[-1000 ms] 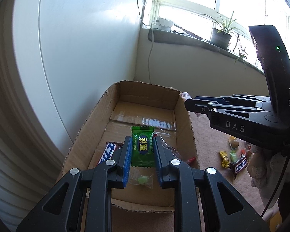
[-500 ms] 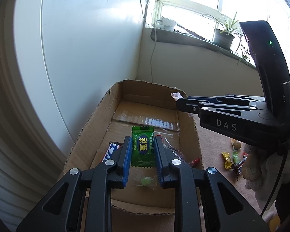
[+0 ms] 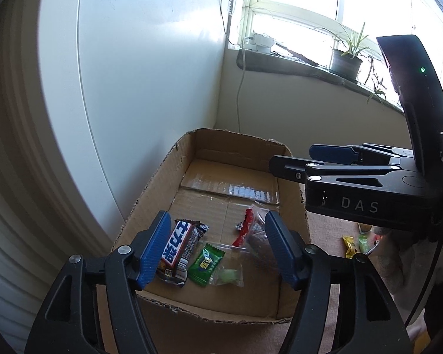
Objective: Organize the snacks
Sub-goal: 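Open both tools to drop the candies into the box, then withdraw both tools and move them to the bagged bread loaf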
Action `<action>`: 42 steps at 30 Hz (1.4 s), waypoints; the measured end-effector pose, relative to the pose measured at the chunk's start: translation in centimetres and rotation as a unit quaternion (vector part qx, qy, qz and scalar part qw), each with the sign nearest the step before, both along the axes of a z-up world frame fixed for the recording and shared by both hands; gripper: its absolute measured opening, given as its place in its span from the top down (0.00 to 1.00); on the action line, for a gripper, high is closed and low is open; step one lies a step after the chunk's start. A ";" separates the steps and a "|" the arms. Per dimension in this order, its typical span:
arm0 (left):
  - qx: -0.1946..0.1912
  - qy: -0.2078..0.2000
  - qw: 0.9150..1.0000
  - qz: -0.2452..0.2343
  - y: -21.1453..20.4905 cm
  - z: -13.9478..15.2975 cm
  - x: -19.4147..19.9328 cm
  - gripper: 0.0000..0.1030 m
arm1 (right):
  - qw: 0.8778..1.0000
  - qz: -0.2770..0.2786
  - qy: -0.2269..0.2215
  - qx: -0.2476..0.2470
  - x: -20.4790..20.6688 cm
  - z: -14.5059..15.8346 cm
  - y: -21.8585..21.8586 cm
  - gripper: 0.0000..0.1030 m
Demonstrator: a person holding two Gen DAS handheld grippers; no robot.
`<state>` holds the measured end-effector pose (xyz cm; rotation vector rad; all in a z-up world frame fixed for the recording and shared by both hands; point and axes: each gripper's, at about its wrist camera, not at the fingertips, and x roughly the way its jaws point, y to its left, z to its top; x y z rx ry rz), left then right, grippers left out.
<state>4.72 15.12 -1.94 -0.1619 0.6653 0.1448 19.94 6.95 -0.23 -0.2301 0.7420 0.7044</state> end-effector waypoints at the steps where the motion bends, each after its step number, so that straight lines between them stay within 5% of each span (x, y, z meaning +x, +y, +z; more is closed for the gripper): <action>1: 0.000 0.000 1.000 0.000 0.0 0.0 0.0 0.36 | 1.000 -0.001 0.000 0.001 -0.1 0.1 -0.1 0.34; 22: 0.006 -0.019 1.000 -0.021 -3.0 1.3 -1.8 0.36 | 1.000 -0.024 -0.015 0.013 -3.5 1.9 -5.0 0.34; 42: -0.003 -0.011 0.996 -0.085 -10.6 0.7 -1.0 0.36 | 0.993 -0.114 -0.026 0.025 -7.1 2.5 -18.6 0.33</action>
